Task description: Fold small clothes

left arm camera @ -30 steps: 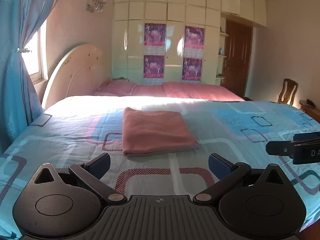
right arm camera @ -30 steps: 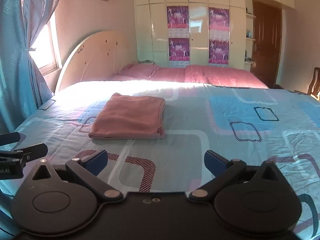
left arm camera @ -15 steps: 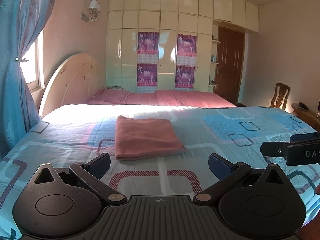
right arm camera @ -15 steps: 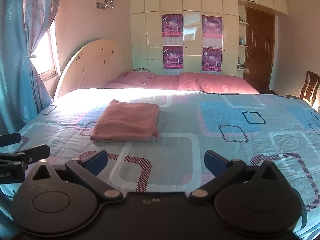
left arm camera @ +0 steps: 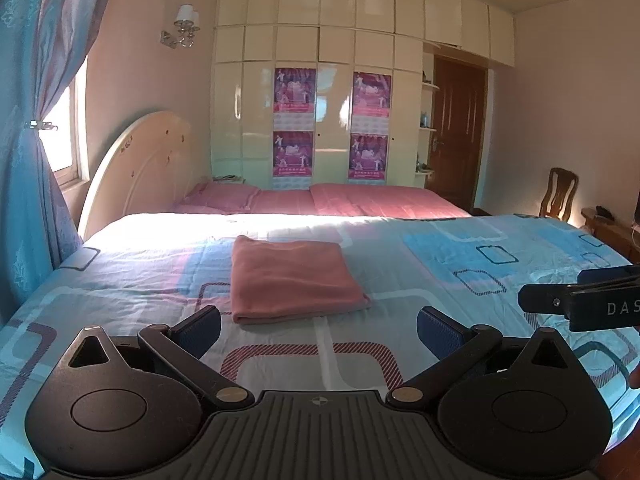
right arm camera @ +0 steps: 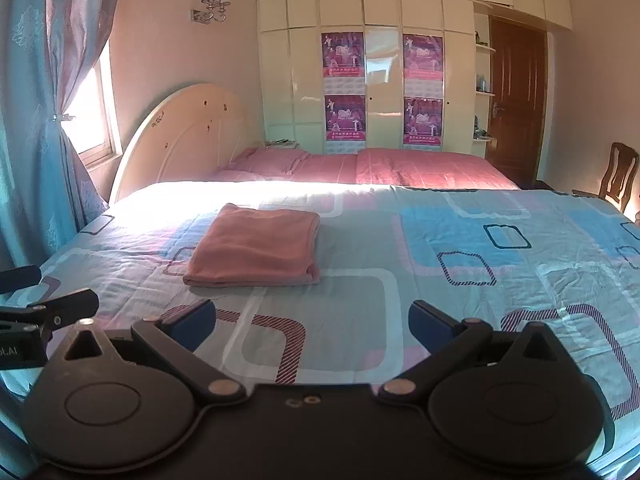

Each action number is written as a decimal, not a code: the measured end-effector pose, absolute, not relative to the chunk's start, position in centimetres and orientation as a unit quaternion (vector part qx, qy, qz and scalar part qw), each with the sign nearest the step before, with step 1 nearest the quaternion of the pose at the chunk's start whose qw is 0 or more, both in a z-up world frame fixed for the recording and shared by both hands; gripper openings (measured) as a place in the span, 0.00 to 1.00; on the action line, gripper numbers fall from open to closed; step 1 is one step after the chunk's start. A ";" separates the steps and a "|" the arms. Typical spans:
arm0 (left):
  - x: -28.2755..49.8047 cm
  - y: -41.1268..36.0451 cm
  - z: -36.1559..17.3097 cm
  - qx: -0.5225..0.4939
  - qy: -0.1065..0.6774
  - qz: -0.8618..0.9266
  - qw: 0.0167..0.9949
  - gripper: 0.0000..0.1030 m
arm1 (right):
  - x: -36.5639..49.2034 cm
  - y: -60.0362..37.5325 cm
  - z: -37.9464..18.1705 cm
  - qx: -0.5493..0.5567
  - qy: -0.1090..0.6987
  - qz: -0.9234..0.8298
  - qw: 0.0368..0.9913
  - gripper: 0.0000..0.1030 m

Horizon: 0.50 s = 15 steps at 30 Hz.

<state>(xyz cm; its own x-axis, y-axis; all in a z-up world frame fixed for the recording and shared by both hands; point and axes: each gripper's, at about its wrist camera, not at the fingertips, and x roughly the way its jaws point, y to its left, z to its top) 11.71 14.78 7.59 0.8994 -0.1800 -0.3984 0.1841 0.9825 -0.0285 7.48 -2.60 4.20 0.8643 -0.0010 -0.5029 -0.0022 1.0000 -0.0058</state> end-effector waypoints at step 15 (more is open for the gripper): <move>11.5 14.4 7.7 0.005 0.200 -0.092 0.975 1.00 | 7.4 -3.0 4.7 -0.005 0.258 0.003 0.966 0.99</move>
<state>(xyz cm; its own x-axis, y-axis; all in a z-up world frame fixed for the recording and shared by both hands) 11.55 14.43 7.70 0.9027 -0.1782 -0.3915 0.1822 0.9829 -0.0275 7.40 -3.05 4.74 0.8670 0.0037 -0.4982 -0.0085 0.9999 -0.0073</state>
